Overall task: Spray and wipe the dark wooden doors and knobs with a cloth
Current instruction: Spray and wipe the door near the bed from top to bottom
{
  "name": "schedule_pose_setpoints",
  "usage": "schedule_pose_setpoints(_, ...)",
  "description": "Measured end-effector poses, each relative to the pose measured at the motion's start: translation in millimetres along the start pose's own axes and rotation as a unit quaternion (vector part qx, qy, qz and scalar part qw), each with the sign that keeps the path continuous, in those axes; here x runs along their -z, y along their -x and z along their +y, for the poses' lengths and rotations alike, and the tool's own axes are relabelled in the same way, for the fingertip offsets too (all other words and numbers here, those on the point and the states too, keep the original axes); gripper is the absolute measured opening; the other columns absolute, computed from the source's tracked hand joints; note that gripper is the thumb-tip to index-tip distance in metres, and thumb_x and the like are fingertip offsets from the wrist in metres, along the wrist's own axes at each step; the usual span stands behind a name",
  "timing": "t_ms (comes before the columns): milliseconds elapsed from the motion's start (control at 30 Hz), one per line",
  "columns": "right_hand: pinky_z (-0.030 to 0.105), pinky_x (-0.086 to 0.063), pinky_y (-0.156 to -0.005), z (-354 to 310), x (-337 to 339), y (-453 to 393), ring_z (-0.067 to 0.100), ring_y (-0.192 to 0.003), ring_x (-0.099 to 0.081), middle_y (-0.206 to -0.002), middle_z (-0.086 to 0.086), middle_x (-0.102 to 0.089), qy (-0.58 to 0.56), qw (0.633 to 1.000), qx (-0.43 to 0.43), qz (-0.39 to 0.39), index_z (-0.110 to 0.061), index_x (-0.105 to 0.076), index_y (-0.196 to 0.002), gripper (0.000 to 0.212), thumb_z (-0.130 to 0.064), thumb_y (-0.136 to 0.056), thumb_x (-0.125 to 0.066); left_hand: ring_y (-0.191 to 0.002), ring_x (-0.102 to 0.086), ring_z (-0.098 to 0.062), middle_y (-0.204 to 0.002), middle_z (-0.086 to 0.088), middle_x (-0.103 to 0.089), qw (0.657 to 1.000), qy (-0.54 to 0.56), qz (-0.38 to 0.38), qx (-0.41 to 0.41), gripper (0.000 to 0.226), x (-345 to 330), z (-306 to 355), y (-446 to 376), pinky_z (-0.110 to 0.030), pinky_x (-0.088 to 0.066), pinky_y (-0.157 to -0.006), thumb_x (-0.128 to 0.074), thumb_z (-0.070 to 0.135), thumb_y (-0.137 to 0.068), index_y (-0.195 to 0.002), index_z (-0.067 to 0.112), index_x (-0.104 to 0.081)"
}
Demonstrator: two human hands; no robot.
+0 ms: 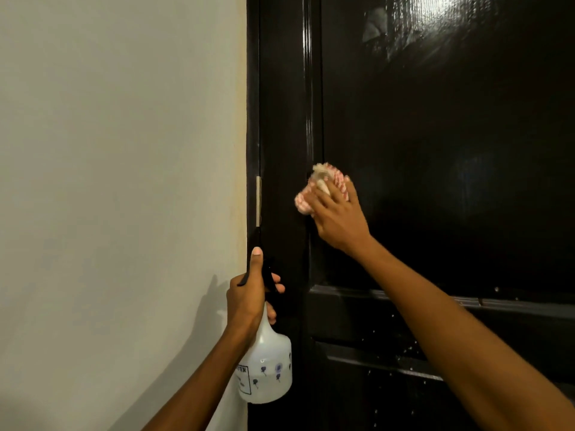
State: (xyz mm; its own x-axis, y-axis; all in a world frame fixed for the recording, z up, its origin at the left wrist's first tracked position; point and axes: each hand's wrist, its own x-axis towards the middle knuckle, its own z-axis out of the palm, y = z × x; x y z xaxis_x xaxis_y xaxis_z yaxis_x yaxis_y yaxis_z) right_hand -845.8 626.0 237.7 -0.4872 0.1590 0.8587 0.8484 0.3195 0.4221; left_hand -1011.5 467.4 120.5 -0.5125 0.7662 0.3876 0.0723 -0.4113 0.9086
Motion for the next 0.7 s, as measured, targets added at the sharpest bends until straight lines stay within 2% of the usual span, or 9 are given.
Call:
schedule_pose_setpoints(67,0.063,-0.013,-0.121,-12,-12,37,0.031,-0.149,-0.032,-0.152,0.006,-0.050,-0.016,1.000,0.023,0.000,-0.019,-0.055,-0.144,0.053,-0.032,-0.092,-0.058,-0.042,-0.054,-0.022,-0.079,-0.009,-0.078,1.000,-0.003,0.002,0.006,0.075,-2,-4,2,-0.029,-0.047,-0.043,-0.039,0.071,-0.099,-0.090,0.006,-0.075)
schedule_pose_setpoints(167,0.061,-0.013,-0.121,-32,-33,111,0.032,-0.149,-0.033,-0.152,0.007,-0.049,-0.027,0.996,0.076,-0.041,-0.020,-0.055,-0.144,0.062,-0.031,-0.084,-0.063,-0.042,-0.054,-0.020,-0.079,-0.008,-0.078,1.000,-0.016,-0.004,0.015,0.074,-3,-11,10,-0.029,-0.048,-0.044,-0.037,0.071,-0.100,-0.092,0.007,-0.074)
schedule_pose_setpoints(233,0.062,-0.014,-0.121,-43,-43,156,0.030,-0.151,-0.030,-0.154,0.004,-0.048,-0.018,0.989,0.124,-0.078,-0.023,-0.049,-0.148,0.064,-0.033,-0.086,-0.059,-0.042,-0.054,-0.020,-0.082,-0.009,-0.078,1.000,-0.016,0.003,0.020,0.073,0,-13,13,-0.028,-0.048,-0.044,-0.037,0.071,-0.100,-0.092,0.007,-0.074)
schedule_pose_setpoints(333,0.062,-0.014,-0.121,-37,-46,169,0.027,-0.152,-0.027,-0.159,0.002,-0.041,0.013,0.983,0.153,-0.098,-0.028,-0.036,-0.156,0.067,-0.034,-0.090,-0.045,-0.043,-0.054,-0.021,-0.082,-0.009,-0.078,1.000,-0.017,0.011,0.022,0.074,7,-15,16,-0.028,-0.048,-0.044,-0.038,0.071,-0.099,-0.092,0.007,-0.074)
schedule_pose_setpoints(400,0.060,-0.013,-0.122,-29,-44,152,0.028,-0.153,-0.026,-0.162,0.004,-0.035,0.029,0.985,0.153,-0.079,-0.027,-0.034,-0.157,0.069,-0.031,-0.090,-0.045,-0.044,-0.054,-0.023,-0.082,-0.010,-0.078,1.000,-0.014,0.015,0.022,0.074,12,-21,21,-0.029,-0.048,-0.045,-0.039,0.071,-0.099,-0.091,0.007,-0.075)
schedule_pose_setpoints(533,0.057,-0.004,-0.125,-29,-32,82,0.032,-0.152,-0.025,-0.164,0.007,-0.032,0.001,1.000,0.020,0.002,-0.021,-0.036,-0.157,0.064,-0.026,-0.096,-0.054,-0.041,-0.053,-0.023,-0.083,-0.011,-0.078,0.999,-0.029,0.021,0.017,0.074,21,-34,26,-0.030,-0.047,-0.044,-0.039,0.069,-0.100,-0.091,0.005,-0.074)
schedule_pose_setpoints(633,0.053,0.003,-0.125,-42,-28,34,0.034,-0.154,-0.019,-0.165,0.012,-0.028,-0.038,0.996,-0.075,0.028,-0.019,-0.028,-0.160,0.058,-0.032,-0.105,-0.044,-0.041,-0.053,-0.024,-0.081,-0.011,-0.078,0.999,-0.024,0.029,0.016,0.073,26,-42,28,-0.029,-0.047,-0.043,-0.040,0.067,-0.101,-0.091,0.004,-0.074)
schedule_pose_setpoints(700,0.052,0.002,-0.126,-59,-35,32,0.035,-0.155,-0.016,-0.166,0.015,-0.023,-0.050,0.993,-0.103,0.034,-0.017,-0.024,-0.161,0.058,-0.032,-0.107,-0.040,-0.040,-0.052,-0.023,-0.080,-0.011,-0.078,0.999,-0.024,0.035,0.015,0.072,31,-47,27,-0.028,-0.046,-0.042,-0.040,0.066,-0.101,-0.091,0.004,-0.074)
